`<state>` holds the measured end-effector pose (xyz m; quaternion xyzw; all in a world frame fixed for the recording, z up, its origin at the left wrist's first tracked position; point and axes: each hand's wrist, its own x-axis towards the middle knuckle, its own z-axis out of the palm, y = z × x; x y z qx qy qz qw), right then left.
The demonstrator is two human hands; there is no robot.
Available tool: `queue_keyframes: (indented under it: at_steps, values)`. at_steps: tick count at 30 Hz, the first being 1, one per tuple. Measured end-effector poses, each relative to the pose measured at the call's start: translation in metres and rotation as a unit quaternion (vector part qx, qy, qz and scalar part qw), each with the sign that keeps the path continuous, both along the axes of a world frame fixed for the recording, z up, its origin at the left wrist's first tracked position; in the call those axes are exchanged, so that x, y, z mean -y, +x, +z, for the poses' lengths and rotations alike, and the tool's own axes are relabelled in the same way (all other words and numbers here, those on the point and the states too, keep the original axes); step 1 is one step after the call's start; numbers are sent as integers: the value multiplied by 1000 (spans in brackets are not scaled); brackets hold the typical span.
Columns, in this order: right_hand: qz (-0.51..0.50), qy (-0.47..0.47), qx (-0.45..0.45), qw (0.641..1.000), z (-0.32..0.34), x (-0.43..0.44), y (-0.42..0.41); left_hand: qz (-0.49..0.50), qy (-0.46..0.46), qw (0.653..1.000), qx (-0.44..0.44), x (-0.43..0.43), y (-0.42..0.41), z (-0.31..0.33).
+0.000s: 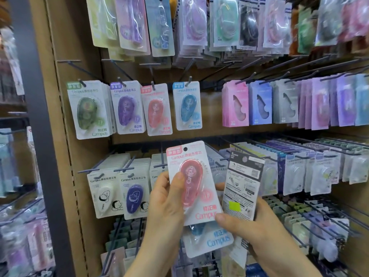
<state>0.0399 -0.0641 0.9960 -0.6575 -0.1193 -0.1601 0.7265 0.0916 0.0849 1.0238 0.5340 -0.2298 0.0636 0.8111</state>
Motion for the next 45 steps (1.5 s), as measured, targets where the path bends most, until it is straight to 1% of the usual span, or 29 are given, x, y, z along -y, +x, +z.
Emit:
queue_keyframes:
  at_steps: [1, 3, 6, 9, 12, 15, 21, 27, 29, 31, 33, 34, 35, 36, 37, 38, 40, 41, 42, 43, 44, 45]
  values:
    - [12, -18, 4, 1000, 2, -1, 0, 9, -5, 1000, -5, 1, 2, 2]
    - [15, -10, 14, 1000, 4, -6, 3, 22, -12, 999, -21, 2, 6, 7]
    - [-34, 18, 50, 998, 12, -17, 10, 24, 2, 999, -31, 3, 13, 23]
    - [-109, 13, 85, 990, 29, -21, 17, 34, 42, 998, 17, 0, 24, 53]
    - [-163, 28, 98, 981, 51, -17, 22, 86, 54, 991, 84, -15, 45, 94]
    - [-190, 59, 99, 975, 70, -14, 28, 124, 54, 986, 102, -31, 70, 122]
    - [-190, 60, 96, 975, 86, -17, 40, 163, 89, 975, 123, -45, 99, 131]
    - [-162, 68, 78, 981, 88, -22, 44, 140, 116, 977, 115, -44, 104, 136]
    - [-150, 71, 75, 983, 89, -22, 45, 147, 124, 976, 103, -45, 107, 139]
    - [-144, 69, 73, 984, 90, -23, 45, 163, 131, 973, 97, -45, 112, 141]
    - [-144, 67, 75, 985, 90, -22, 46, 213, 151, 960, 105, -44, 118, 140]
    - [-142, 67, 74, 985, 90, -22, 46, 254, 172, 942, 132, -44, 120, 139]
    - [-140, 69, 73, 985, 90, -22, 47, 295, 206, 916, 179, -44, 124, 139]
    - [-138, 71, 72, 985, 90, -22, 48, 333, 252, 879, 230, -44, 125, 139]
    - [-138, 71, 71, 985, 89, -22, 50, 368, 310, 834, 269, -43, 128, 139]
    - [-140, 71, 69, 985, 89, -21, 51, 400, 371, 787, 288, -43, 130, 140]
    - [-140, 70, 67, 985, 88, -20, 54, 465, 470, 693, 288, -43, 131, 141]
    - [-139, 70, 67, 985, 87, -19, 55, 501, 502, 639, 297, -44, 132, 140]
    - [-139, 70, 66, 986, 87, -19, 56, 539, 516, 586, 316, -43, 134, 139]
    - [-139, 72, 66, 985, 86, -18, 56, 567, 520, 541, 341, -42, 135, 138]
    - [-136, 74, 67, 986, 87, -18, 56, 582, 523, 507, 361, -42, 137, 137]
    - [-131, 78, 69, 986, 87, -18, 56, 590, 524, 484, 378, -40, 141, 137]
